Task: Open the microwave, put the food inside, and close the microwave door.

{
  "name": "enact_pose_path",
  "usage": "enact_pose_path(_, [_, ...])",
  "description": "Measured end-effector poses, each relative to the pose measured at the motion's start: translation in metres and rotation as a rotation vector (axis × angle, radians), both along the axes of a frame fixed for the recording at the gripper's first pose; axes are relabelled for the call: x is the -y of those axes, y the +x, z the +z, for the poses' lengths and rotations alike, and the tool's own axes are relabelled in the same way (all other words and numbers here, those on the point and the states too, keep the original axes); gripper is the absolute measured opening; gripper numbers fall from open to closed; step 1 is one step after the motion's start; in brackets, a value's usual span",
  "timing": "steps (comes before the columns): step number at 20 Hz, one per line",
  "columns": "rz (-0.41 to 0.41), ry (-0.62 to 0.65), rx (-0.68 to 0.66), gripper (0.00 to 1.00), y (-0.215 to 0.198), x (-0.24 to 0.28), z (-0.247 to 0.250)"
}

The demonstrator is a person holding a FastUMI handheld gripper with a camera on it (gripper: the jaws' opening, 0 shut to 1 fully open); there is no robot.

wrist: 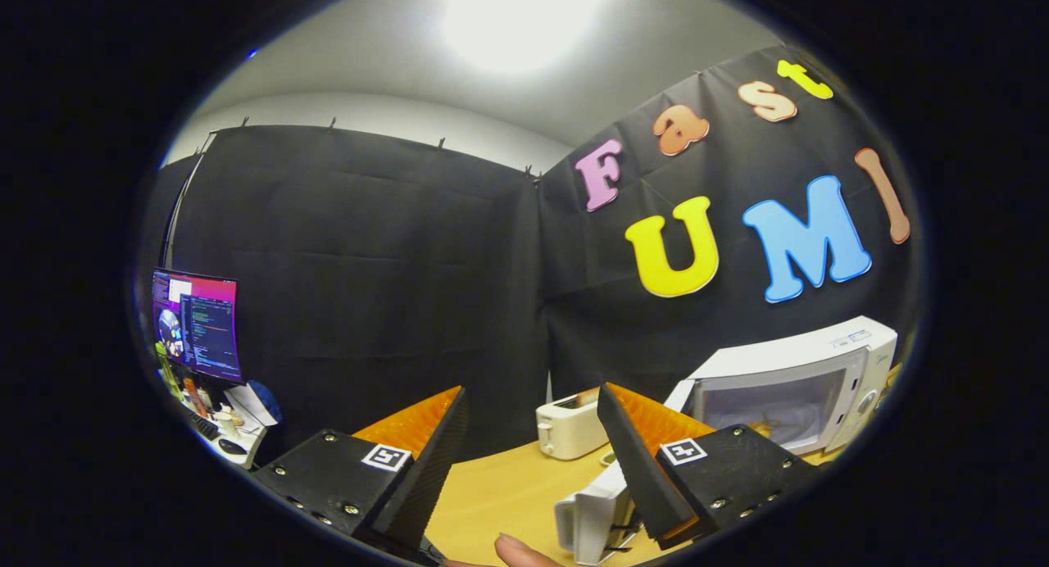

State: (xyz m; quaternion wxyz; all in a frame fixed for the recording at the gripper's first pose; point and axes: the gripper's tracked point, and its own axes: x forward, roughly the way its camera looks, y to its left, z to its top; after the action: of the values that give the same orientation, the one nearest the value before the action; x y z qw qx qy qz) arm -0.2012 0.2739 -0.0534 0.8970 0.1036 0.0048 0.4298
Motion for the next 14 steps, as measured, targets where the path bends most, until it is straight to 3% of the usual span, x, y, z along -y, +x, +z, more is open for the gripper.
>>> enact_pose_path(7, [0.029, -0.202, -0.043, 0.95, -0.009, -0.051, -0.081])
enact_pose_path(14, [0.04, -0.255, -0.107, 0.95, -0.009, -0.069, -0.142])
